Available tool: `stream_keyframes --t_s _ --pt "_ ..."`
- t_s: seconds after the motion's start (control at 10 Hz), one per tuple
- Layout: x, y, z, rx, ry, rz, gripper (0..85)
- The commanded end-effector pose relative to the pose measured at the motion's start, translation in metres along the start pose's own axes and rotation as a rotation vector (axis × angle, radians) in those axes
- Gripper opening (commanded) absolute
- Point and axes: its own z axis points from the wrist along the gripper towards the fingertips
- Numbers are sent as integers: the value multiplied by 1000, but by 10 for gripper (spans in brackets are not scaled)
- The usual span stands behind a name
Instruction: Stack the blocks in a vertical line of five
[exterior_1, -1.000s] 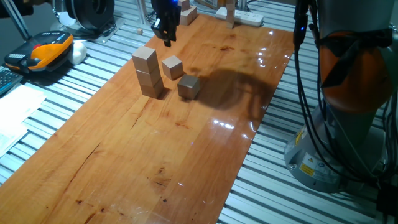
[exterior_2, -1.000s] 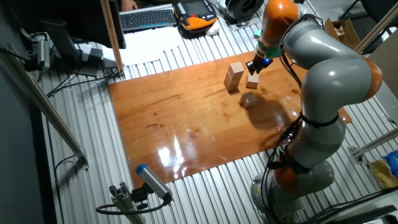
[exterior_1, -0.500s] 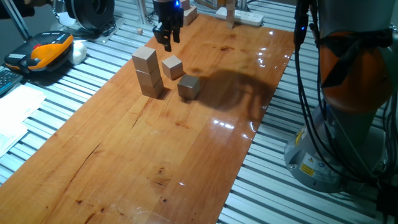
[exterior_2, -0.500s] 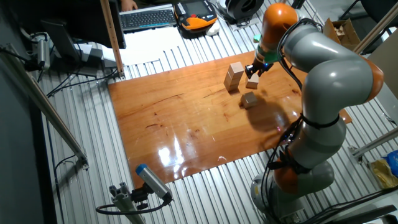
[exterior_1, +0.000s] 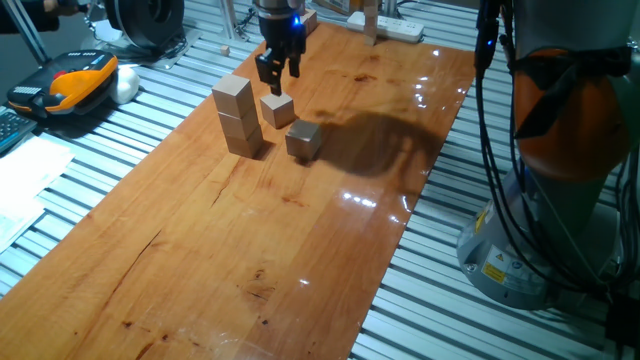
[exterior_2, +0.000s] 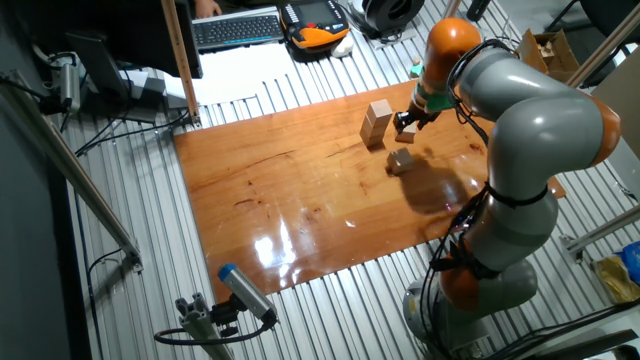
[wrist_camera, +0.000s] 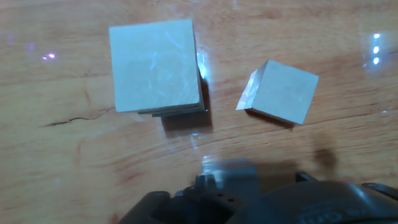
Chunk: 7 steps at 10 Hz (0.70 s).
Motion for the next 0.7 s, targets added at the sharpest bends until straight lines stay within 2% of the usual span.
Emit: stream_keyframes --t_s 0.0,0.4,0.6 --pt "1 2 5 4 12 1 680" --pt "4 7 24 5 44 6 680" --pt "6 9 33 22 43 -30 680"
